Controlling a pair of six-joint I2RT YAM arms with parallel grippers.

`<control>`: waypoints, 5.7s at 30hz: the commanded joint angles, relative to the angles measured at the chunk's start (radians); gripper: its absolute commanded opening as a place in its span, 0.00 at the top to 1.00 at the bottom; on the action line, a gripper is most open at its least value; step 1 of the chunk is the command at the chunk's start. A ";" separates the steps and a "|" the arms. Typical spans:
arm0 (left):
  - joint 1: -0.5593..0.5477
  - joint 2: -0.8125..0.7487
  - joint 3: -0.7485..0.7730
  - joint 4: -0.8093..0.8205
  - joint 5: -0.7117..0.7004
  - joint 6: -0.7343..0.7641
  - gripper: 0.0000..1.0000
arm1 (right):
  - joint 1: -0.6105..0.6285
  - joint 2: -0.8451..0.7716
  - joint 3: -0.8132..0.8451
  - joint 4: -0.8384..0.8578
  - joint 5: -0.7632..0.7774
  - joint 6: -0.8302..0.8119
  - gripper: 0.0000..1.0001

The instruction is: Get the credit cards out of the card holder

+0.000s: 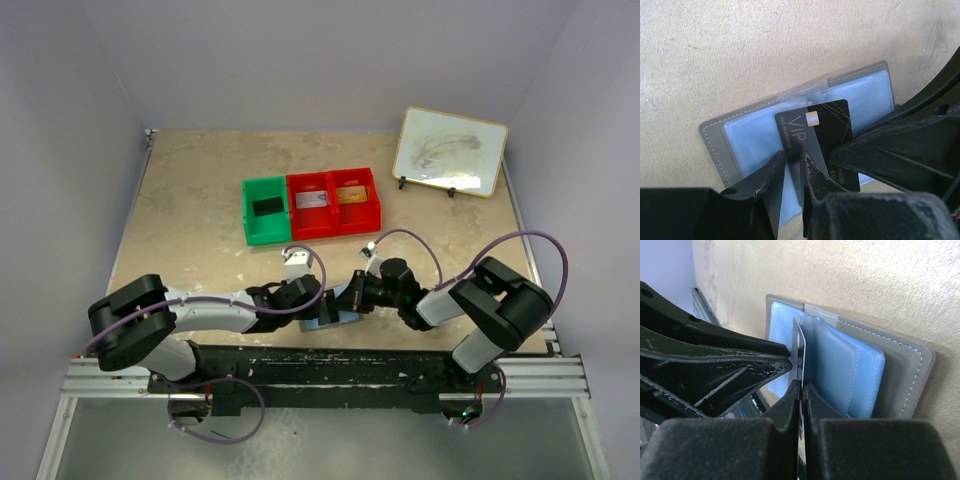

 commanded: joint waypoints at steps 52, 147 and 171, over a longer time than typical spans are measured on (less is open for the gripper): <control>-0.072 0.093 0.141 -0.246 -0.145 -0.040 0.96 | -0.003 -0.267 0.060 -0.461 0.273 -0.092 1.00; 0.242 -0.505 -0.009 -0.198 -0.143 0.113 0.44 | 0.115 -0.607 0.380 -0.852 0.132 -0.661 1.00; 1.000 -0.476 0.292 -0.611 -0.118 0.441 0.23 | 0.277 -0.082 0.861 -0.775 0.508 -1.478 1.00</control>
